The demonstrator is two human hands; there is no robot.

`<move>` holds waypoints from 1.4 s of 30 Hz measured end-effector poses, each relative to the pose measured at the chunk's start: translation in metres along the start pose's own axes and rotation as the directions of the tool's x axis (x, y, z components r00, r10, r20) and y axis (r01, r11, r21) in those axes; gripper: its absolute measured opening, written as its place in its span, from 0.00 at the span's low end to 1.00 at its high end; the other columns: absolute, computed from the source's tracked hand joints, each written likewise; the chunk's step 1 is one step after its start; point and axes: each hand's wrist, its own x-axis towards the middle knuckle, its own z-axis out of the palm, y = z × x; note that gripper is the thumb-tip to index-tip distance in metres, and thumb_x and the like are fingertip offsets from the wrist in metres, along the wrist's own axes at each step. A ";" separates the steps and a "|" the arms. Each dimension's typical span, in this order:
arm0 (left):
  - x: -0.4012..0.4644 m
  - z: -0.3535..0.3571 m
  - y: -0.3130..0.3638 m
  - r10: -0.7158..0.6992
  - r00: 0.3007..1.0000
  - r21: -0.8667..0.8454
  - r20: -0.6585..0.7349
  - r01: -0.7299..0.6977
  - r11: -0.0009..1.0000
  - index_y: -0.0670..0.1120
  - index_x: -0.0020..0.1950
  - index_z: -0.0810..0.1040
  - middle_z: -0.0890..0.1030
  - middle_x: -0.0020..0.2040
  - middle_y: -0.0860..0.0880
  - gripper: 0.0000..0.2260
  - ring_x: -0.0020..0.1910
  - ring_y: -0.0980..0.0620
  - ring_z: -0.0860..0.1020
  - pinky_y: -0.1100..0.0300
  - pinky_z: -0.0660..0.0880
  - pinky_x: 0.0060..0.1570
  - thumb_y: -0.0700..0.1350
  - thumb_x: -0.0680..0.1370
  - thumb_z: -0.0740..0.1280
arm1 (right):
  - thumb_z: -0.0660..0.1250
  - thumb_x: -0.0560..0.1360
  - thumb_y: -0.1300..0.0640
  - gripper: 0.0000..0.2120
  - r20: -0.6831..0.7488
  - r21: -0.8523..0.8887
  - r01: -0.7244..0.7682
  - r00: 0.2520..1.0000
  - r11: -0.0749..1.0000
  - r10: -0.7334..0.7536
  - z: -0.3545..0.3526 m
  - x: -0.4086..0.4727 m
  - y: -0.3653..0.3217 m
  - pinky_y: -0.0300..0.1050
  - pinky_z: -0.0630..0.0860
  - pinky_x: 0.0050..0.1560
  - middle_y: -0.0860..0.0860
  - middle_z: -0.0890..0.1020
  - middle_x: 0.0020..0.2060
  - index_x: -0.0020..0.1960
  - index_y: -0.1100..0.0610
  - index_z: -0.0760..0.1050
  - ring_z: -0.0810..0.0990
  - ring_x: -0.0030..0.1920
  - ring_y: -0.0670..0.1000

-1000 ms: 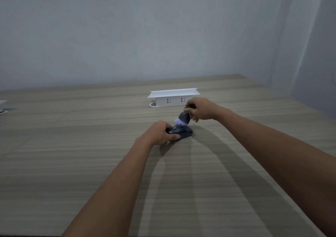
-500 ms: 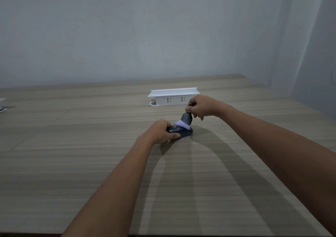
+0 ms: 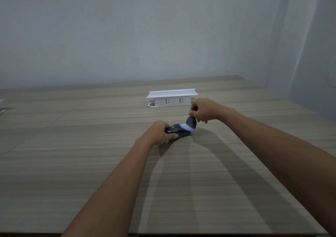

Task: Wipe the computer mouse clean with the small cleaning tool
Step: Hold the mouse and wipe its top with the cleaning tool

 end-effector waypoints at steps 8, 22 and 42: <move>0.002 0.001 -0.001 0.000 1.000 0.004 -0.006 0.000 1.000 0.41 0.50 0.82 0.82 0.38 0.45 0.15 0.34 0.51 0.75 0.60 0.67 0.31 0.52 0.75 0.72 | 0.65 0.79 0.57 0.10 -0.015 0.106 0.068 0.998 0.992 -0.067 0.003 -0.002 -0.013 0.36 0.75 0.26 0.55 0.84 0.33 0.48 0.62 0.81 0.77 0.21 0.43; 0.002 0.008 -0.004 -0.030 0.998 -0.046 -0.061 0.028 0.999 0.40 0.49 0.82 0.83 0.39 0.42 0.17 0.33 0.50 0.75 0.59 0.67 0.31 0.54 0.73 0.73 | 0.64 0.80 0.58 0.10 -0.072 0.012 0.021 0.997 1.000 -0.020 0.004 -0.002 -0.006 0.34 0.72 0.21 0.54 0.82 0.33 0.48 0.63 0.80 0.78 0.24 0.47; 0.000 0.006 -0.001 -0.037 0.998 -0.023 -0.053 0.036 0.999 0.39 0.48 0.82 0.79 0.35 0.45 0.19 0.33 0.50 0.74 0.58 0.66 0.31 0.56 0.74 0.71 | 0.63 0.80 0.59 0.08 -0.047 0.099 -0.035 0.998 0.995 0.039 0.011 -0.017 0.005 0.36 0.74 0.24 0.51 0.80 0.31 0.49 0.63 0.77 0.79 0.25 0.46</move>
